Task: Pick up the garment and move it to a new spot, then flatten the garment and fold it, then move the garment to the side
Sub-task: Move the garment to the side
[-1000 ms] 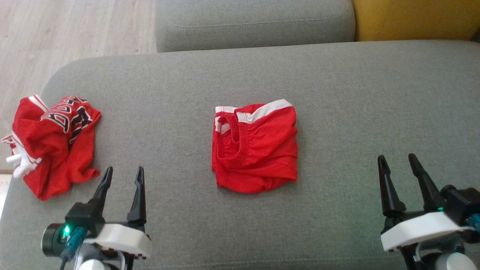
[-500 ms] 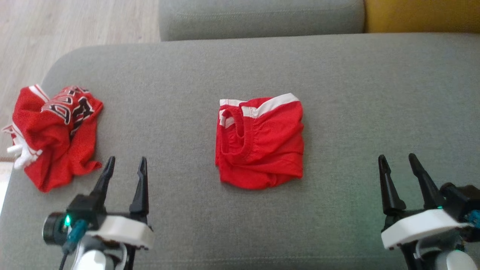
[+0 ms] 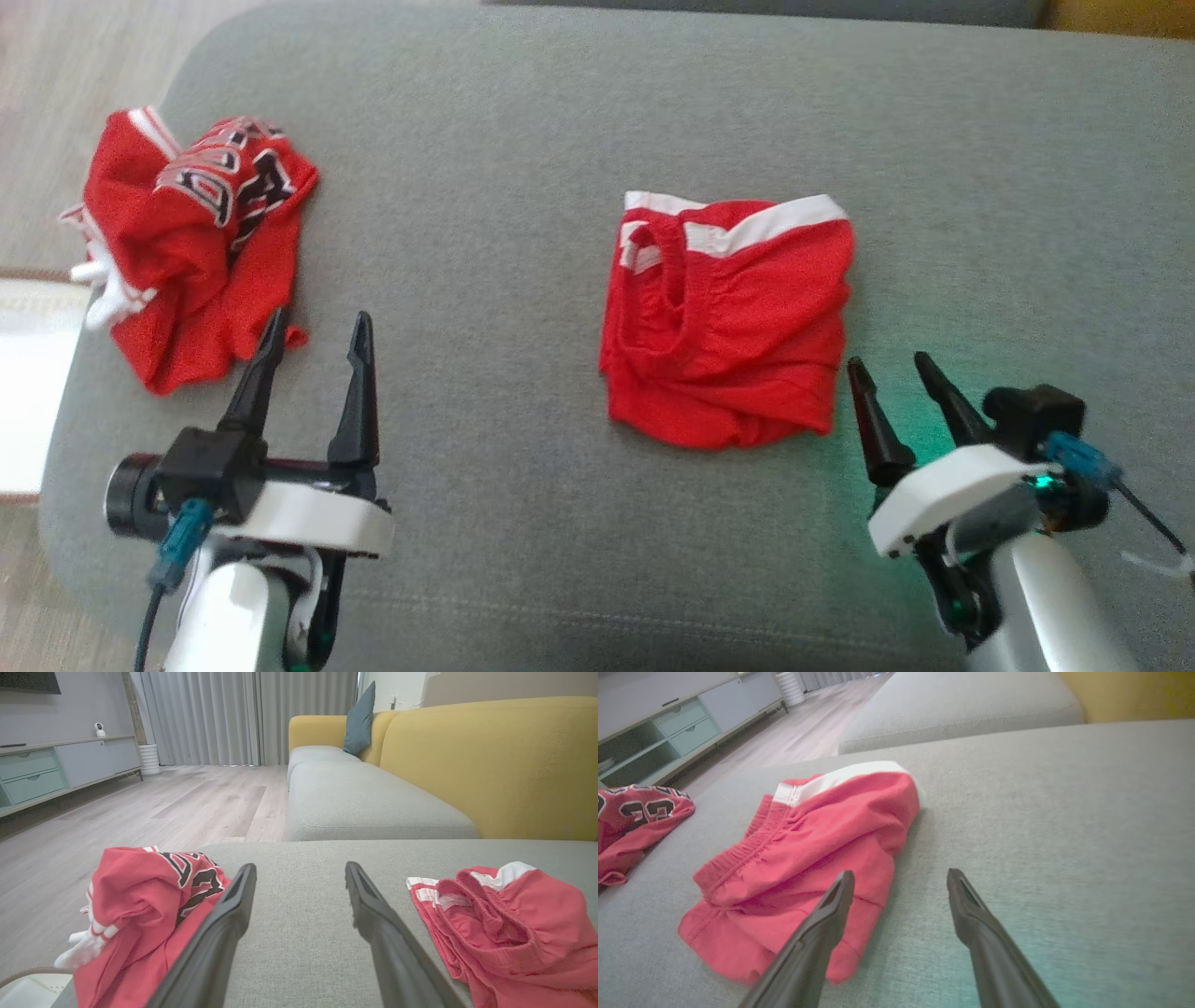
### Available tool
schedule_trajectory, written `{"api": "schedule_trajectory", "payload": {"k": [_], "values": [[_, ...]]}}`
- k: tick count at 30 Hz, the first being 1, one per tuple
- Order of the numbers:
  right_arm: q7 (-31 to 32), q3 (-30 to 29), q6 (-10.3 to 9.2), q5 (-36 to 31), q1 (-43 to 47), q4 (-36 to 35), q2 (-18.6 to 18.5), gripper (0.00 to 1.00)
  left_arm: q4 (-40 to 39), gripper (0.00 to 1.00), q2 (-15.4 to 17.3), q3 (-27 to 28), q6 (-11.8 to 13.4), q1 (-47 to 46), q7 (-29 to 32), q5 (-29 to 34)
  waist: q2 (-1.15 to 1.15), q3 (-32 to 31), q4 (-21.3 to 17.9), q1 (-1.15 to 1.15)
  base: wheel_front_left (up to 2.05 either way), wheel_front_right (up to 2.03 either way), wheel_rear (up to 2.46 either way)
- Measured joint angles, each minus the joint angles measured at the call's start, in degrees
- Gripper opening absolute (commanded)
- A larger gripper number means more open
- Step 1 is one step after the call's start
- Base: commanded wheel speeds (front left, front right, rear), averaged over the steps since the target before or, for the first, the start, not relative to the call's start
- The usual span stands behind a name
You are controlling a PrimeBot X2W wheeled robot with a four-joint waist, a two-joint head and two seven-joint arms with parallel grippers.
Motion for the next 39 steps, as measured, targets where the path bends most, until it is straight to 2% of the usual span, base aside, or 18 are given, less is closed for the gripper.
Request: {"api": "schedule_trajectory", "payload": {"k": [7,8,9,10,14,22,29,39], "values": [[-1.54,3.44,0.00,3.52,-5.83,10.94,-0.07,1.00,-1.45,1.00,-0.41,-0.66,-0.58,-1.87,-0.05,0.53,0.00,1.93,3.21,0.00,0.00,0.00,0.00],[-1.53,3.76,0.00,4.05,-6.30,11.94,-0.07,0.71,-1.60,1.00,-0.47,-0.68,-0.73,-2.01,-0.05,0.54,0.00,2.07,3.56,0.00,0.00,0.00,0.00],[-1.53,4.08,0.00,4.32,-6.65,12.88,-0.09,0.28,-1.64,1.00,-0.55,-0.71,-0.74,-2.04,-0.05,0.63,0.00,2.17,3.88,0.00,0.00,0.00,0.00],[-1.53,4.31,0.00,5.08,-6.83,13.55,-0.10,0.00,-1.64,1.00,-0.66,-0.71,-0.74,-2.03,-0.05,0.76,0.00,2.24,4.13,0.00,0.00,0.00,0.00],[-1.53,5.69,0.00,7.33,-7.20,15.08,-0.11,0.00,-1.71,1.00,-0.90,-0.67,-0.74,-2.01,-0.05,1.01,0.00,2.14,4.35,0.00,0.00,0.00,0.00],[-3.12,6.97,0.00,5.71,-7.06,14.05,-0.10,0.00,-2.23,1.00,-1.02,0.30,-0.71,-1.27,-0.05,1.59,0.00,1.58,2.29,0.00,0.00,0.00,0.00],[-1.85,8.67,0.00,2.69,-6.93,11.54,-0.19,0.00,-3.34,1.00,-0.70,0.94,-0.88,-1.20,-0.05,1.60,0.00,1.66,-4.05,0.00,0.00,0.00,0.00],[-0.49,12.22,0.00,3.75,-8.89,11.13,-2.81,0.00,-4.12,1.00,0.34,0.11,-2.30,-1.93,-0.07,2.46,0.00,3.46,-15.28,0.00,0.00,0.00,0.00]]}}
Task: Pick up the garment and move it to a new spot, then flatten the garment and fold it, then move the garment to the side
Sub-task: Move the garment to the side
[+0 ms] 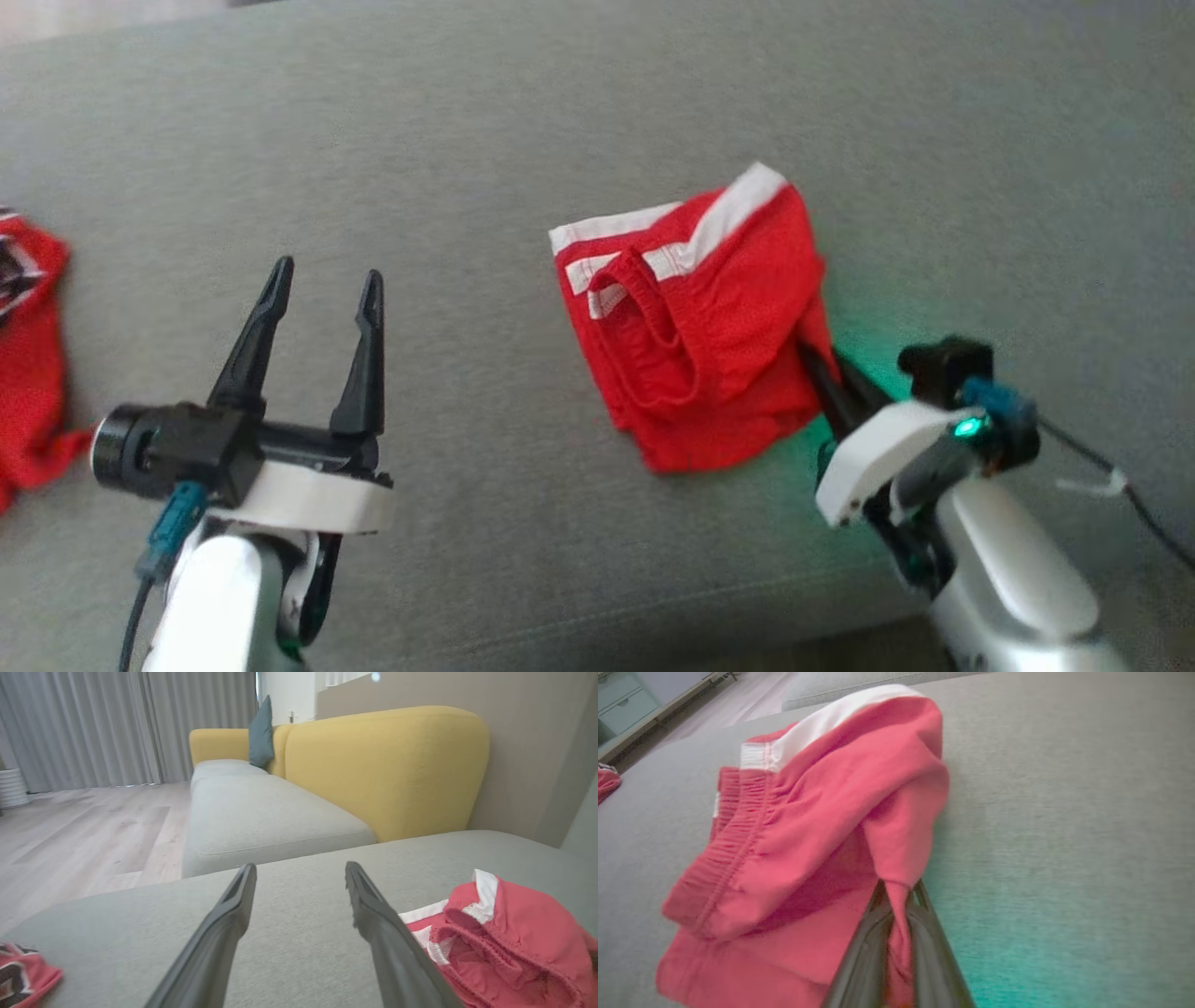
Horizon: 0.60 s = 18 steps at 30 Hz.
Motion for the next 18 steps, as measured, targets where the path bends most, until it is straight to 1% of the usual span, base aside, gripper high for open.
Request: {"api": "schedule_trajectory", "payload": {"k": [6,7,9,13,18], "values": [[-0.76,-0.62,0.00,2.16,-7.89,2.49,-1.12,0.00,-1.51,1.00,1.81,-0.88,-1.04,-2.92,0.18,0.68,0.00,4.07,-4.29,0.00,0.00,0.00,0.00],[-1.72,-1.02,0.00,2.56,-10.94,3.53,-1.13,0.00,-2.20,1.00,2.46,-0.94,-1.55,-3.81,0.53,1.10,0.00,5.75,-5.36,0.00,0.00,0.00,0.00],[-2.59,-1.94,0.00,2.99,-14.10,4.92,-1.40,0.00,-2.90,1.00,3.08,-1.25,-2.03,-4.70,1.10,1.12,0.00,7.52,-6.37,0.01,0.00,0.00,0.00],[-4.23,-4.63,0.00,3.42,-18.53,7.27,-3.35,0.00,-4.04,1.00,4.15,-2.23,-2.92,-7.01,2.01,1.70,0.00,10.89,-8.24,0.01,0.00,0.00,0.00],[-6.41,-8.05,0.00,3.47,-20.90,9.73,-6.43,0.00,-5.61,1.00,5.45,-3.24,-3.54,-9.15,3.01,2.12,0.00,14.04,-11.11,0.00,0.00,0.00,0.00]]}}
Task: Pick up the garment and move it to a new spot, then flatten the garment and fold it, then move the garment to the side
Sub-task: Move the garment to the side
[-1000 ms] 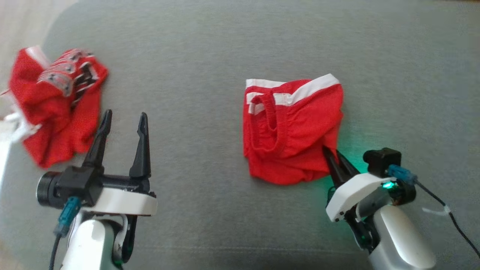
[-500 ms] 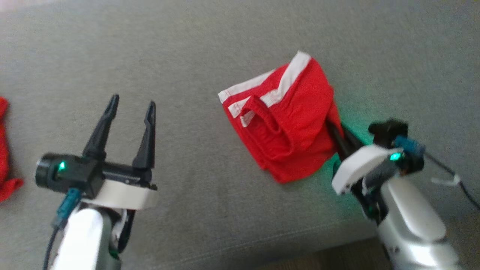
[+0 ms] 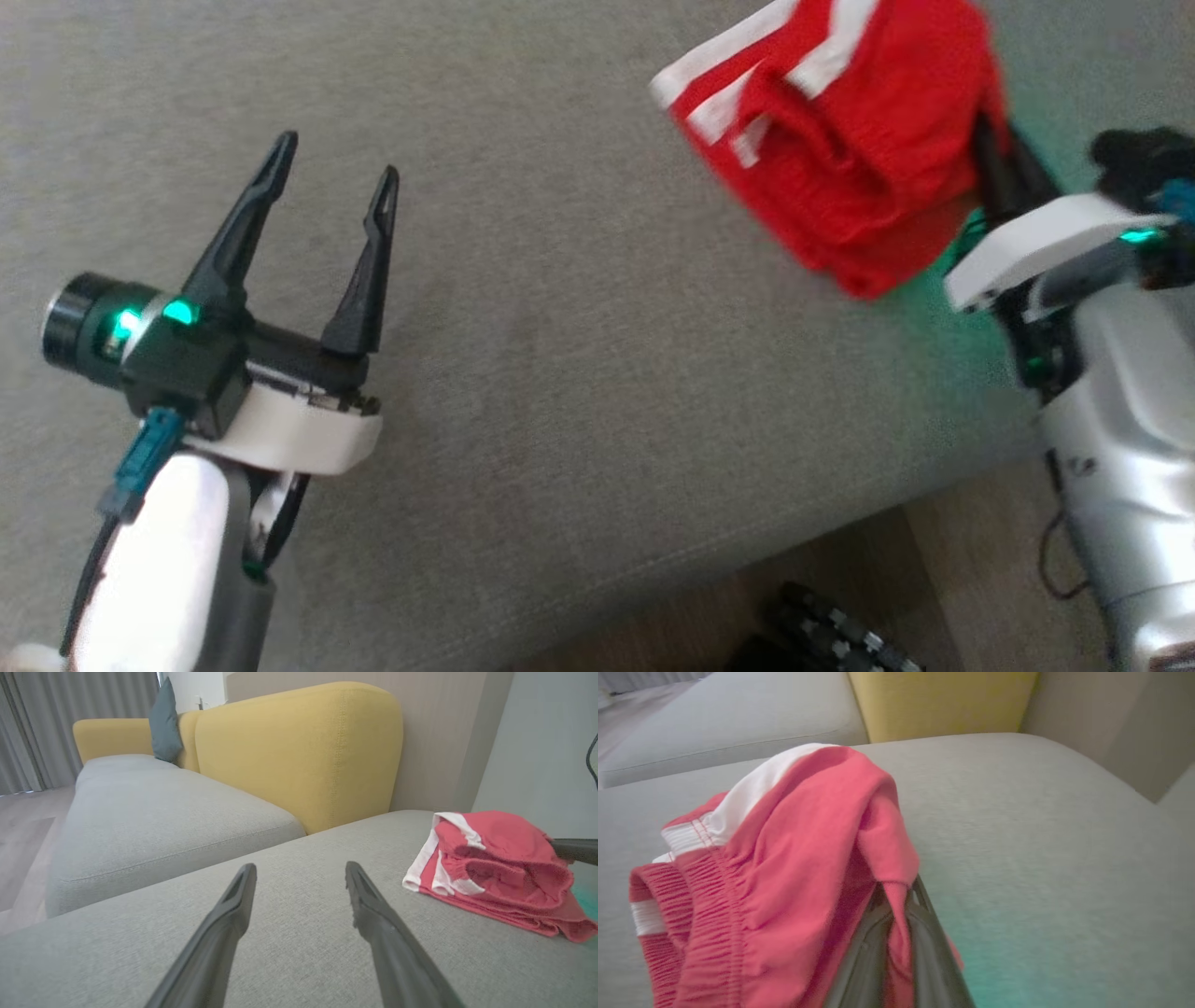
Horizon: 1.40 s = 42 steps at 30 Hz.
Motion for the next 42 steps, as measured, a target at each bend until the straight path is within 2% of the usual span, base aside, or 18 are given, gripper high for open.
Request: {"api": "schedule_trajectory", "payload": {"k": [5,13,20,24,25,26,27,28,33,37,42], "values": [[-1.22,-3.41,0.00,0.40,-2.15,0.55,-2.11,0.00,-1.37,1.00,1.18,-1.15,-0.54,-1.91,1.03,0.54,0.00,2.72,-2.68,0.00,0.00,0.00,0.00],[-2.43,-9.13,0.00,1.16,-5.12,-0.09,-2.48,0.00,-2.93,1.00,2.71,-1.79,-1.23,-4.38,2.50,0.55,0.00,6.82,-5.76,0.00,0.00,0.00,0.00],[-3.44,-16.58,0.00,-0.05,-6.88,0.34,-2.37,0.00,-3.21,1.00,2.93,-3.13,-1.52,-5.86,2.63,0.56,0.00,9.15,-5.91,0.00,0.00,0.00,0.00],[-3.35,-18.62,0.00,-1.81,-7.66,0.80,-1.35,0.00,-3.14,1.00,3.05,-3.20,-1.52,-5.91,2.53,0.54,0.00,10.06,-5.34,0.00,0.00,0.00,0.00],[-3.34,-19.37,0.00,-2.65,-7.91,0.96,-1.19,0.11,-3.08,1.00,3.07,-3.25,-1.52,-5.91,2.35,0.54,0.00,10.20,-5.13,0.00,0.00,0.00,0.00],[-3.24,-19.89,0.00,-3.47,-8.06,1.09,-1.19,0.33,-2.98,1.00,3.05,-3.34,-1.52,-5.91,2.19,0.54,0.00,10.28,-4.89,0.00,0.00,0.00,0.00],[-3.20,-20.48,0.00,-4.04,-8.08,1.10,-1.18,0.69,-2.83,1.00,3.05,-3.37,-1.52,-5.94,2.03,0.53,0.00,10.32,-4.62,0.00,0.00,0.00,0.00],[-3.19,-21.27,0.00,-4.86,-8.06,1.13,-1.12,0.98,-2.70,1.00,3.02,-3.44,-1.52,-5.98,1.82,0.48,0.00,10.34,-4.34,0.00,0.00,0.00,0.00],[-2.72,-26.31,0.00,-10.45,-7.68,0.56,0.05,1.00,-1.15,1.00,2.65,-3.86,-1.42,-6.18,0.90,0.35,0.00,9.89,-2.94,0.00,0.00,0.00,0.00],[-3.56,-30.41,0.00,-14.59,-5.33,-3.64,1.65,1.00,0.19,1.00,2.05,-4.01,-0.91,-6.15,-0.02,-0.55,0.00,8.63,-2.18,0.00,0.00,0.00,0.00],[-5.39,-29.15,0.00,-15.63,1.82,-12.63,5.37,1.00,2.36,1.00,1.29,-4.02,-0.05,-5.57,-1.34,-1.57,0.00,6.09,-0.95,-0.01,0.00,0.00,0.00]]}}
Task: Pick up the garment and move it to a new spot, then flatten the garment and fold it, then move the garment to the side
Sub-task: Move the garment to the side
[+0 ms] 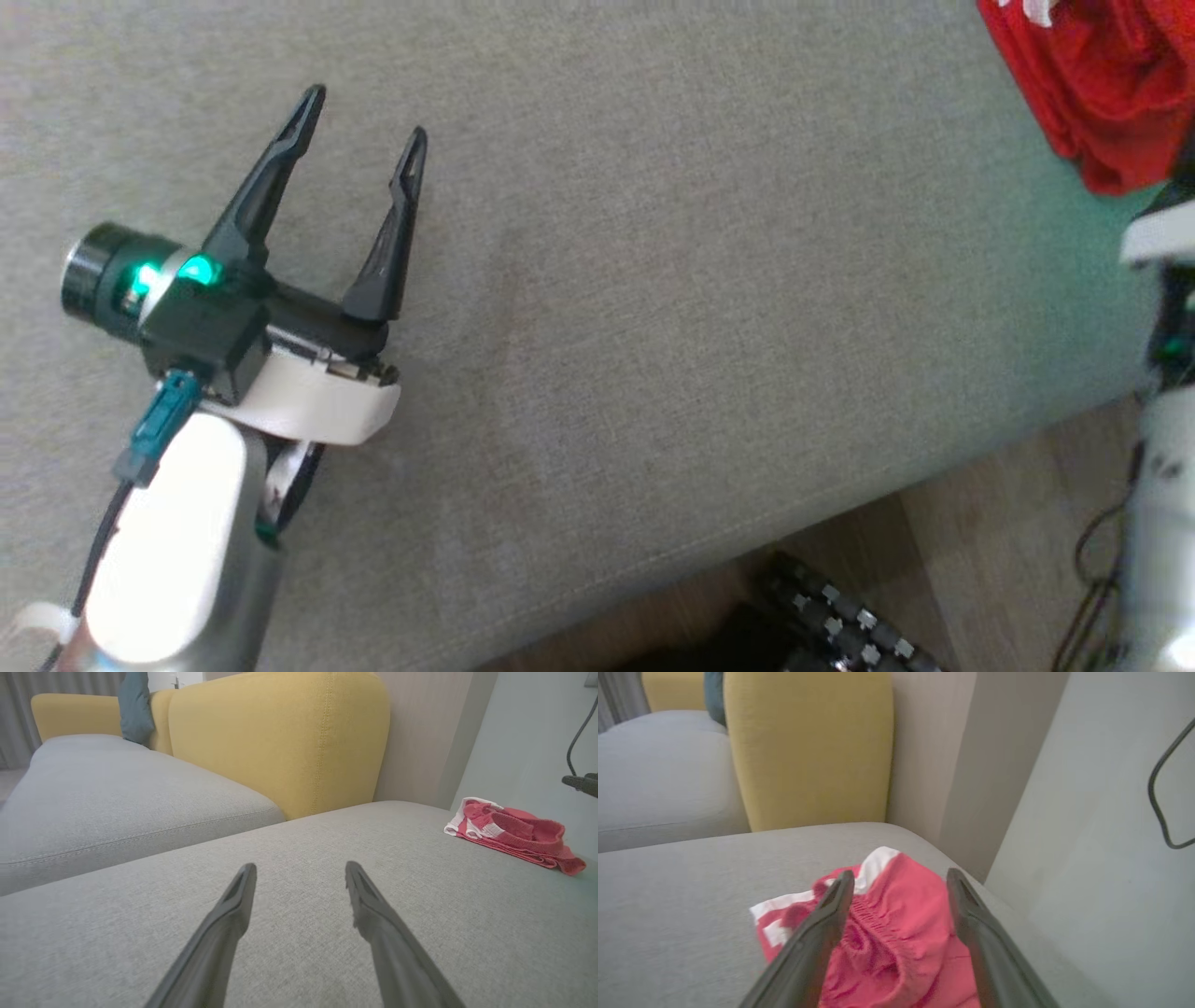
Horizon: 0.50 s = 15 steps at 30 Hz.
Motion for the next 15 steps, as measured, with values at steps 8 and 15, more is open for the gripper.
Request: {"api": "schedule_trajectory", "payload": {"k": [8,15], "values": [[-0.36,9.38,0.00,0.12,15.53,-14.21,3.47,1.00,3.89,1.00,-2.74,1.22,3.31,5.02,-1.27,-2.72,0.00,-6.13,4.37,0.00,0.00,0.00,0.00],[1.79,15.22,0.00,2.34,22.49,-20.17,3.96,1.00,6.17,1.00,-4.72,3.93,5.75,8.31,-1.65,-4.78,0.00,-11.16,11.27,0.00,0.00,0.00,0.00]]}}
